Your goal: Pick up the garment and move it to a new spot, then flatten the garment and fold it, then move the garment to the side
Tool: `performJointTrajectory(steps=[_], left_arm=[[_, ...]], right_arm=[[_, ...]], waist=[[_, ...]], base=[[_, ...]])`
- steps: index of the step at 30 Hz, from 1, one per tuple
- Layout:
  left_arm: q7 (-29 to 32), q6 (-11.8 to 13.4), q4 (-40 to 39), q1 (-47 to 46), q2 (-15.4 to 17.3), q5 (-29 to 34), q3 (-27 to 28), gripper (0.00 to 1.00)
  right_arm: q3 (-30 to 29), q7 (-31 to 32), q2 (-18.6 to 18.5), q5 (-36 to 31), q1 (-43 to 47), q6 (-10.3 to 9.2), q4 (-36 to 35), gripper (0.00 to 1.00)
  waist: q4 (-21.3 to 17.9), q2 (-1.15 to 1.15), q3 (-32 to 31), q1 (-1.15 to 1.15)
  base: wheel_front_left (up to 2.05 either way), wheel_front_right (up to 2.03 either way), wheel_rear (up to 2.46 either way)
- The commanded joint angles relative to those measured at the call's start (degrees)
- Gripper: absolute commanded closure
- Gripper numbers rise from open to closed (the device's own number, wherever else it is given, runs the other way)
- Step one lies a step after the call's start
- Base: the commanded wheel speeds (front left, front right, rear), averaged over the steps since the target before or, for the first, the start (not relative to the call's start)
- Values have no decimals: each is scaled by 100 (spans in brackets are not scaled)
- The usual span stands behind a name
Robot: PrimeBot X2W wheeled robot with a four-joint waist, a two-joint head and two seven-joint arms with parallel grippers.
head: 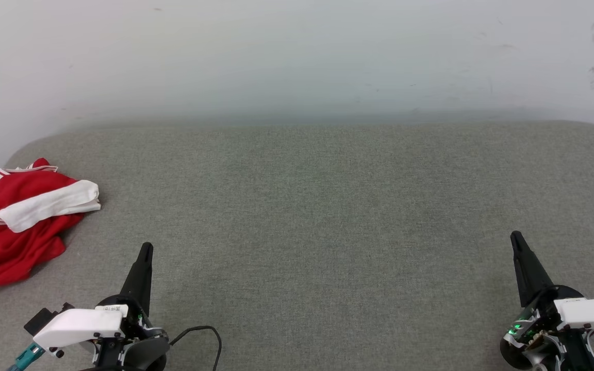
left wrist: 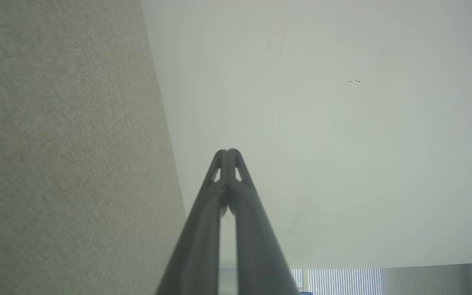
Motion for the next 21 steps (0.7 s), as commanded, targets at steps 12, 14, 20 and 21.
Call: performJointTrajectory(steps=[12,14,20,21], left_arm=[[15,-17,1,-45,-5,7,7,100],[15,-17,1,-45,-5,7,5,100],[15,-17,1,-45,-5,6,6,100],[15,-17,1,-45,-5,6,4,100]], right_arm=[[4,3,25,-25,-54,-3,-1,100],[4,3,25,-25,-54,-4,-1,100],[4,3,25,-25,-54,-3,-1,100],[4,3,25,-25,-54,-3,-1,100]], waist=[[0,0,0,0],[0,0,0,0],[0,0,0,0],[0,0,0,0]], base=[[0,0,0],[0,0,0],[0,0,0],[0,0,0]])
